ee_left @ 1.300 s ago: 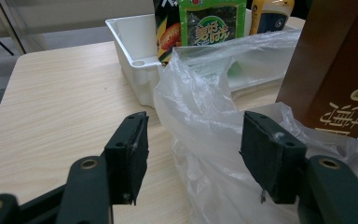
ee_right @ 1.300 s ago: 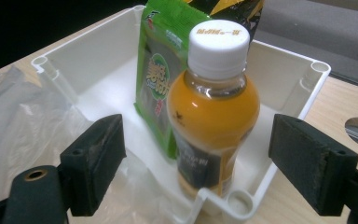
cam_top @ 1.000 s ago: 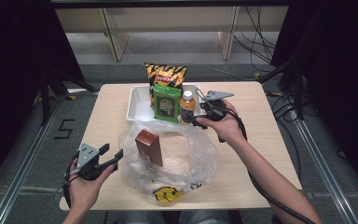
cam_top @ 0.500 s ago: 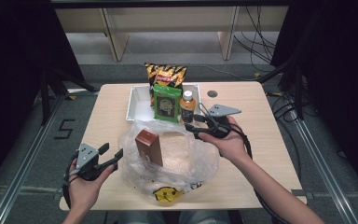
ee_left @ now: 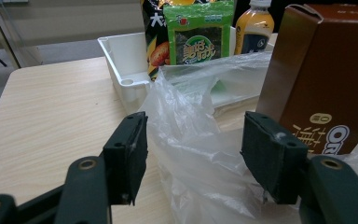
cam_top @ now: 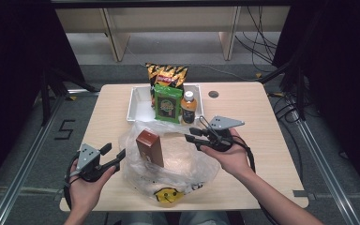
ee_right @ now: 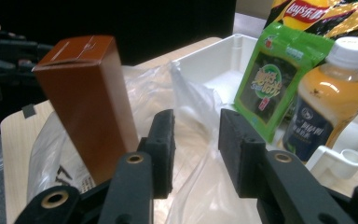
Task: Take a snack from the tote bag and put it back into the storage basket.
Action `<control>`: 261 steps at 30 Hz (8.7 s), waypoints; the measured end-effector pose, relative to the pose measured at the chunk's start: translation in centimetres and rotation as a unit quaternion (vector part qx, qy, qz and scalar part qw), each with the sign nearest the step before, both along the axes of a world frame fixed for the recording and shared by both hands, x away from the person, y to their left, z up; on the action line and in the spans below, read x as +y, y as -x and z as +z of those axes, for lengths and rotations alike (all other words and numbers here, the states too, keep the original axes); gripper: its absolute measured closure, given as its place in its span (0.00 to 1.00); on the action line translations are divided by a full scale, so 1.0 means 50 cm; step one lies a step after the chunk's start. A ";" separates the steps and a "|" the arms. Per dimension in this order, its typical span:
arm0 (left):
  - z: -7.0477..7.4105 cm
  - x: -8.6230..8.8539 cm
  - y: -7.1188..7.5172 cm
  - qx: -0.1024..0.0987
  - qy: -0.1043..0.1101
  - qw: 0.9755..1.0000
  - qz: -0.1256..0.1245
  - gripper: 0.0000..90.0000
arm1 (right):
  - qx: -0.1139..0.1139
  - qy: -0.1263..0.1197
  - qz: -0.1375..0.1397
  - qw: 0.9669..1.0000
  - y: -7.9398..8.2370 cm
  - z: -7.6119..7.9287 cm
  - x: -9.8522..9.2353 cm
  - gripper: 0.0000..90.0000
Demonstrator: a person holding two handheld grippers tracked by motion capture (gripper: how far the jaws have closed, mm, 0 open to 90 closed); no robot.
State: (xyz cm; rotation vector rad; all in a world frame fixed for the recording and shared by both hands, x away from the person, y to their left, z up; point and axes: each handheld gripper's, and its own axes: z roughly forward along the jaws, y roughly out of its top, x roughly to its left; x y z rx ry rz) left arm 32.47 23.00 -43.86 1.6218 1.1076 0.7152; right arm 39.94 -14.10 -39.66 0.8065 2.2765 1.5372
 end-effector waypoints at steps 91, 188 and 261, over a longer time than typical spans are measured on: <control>0.007 -0.168 -0.037 -0.029 0.009 0.998 -0.061 0.16 | 0.025 -0.007 -0.015 1.000 0.019 -0.033 -0.013 0.46; 0.114 -0.190 -0.065 -0.072 0.034 0.997 -0.016 0.41 | 0.036 -0.020 -0.019 0.999 0.023 -0.039 -0.015 0.45; 0.234 -0.179 -0.162 -0.099 0.046 0.993 0.031 0.41 | 0.030 0.002 -0.005 1.000 0.027 -0.048 -0.011 0.45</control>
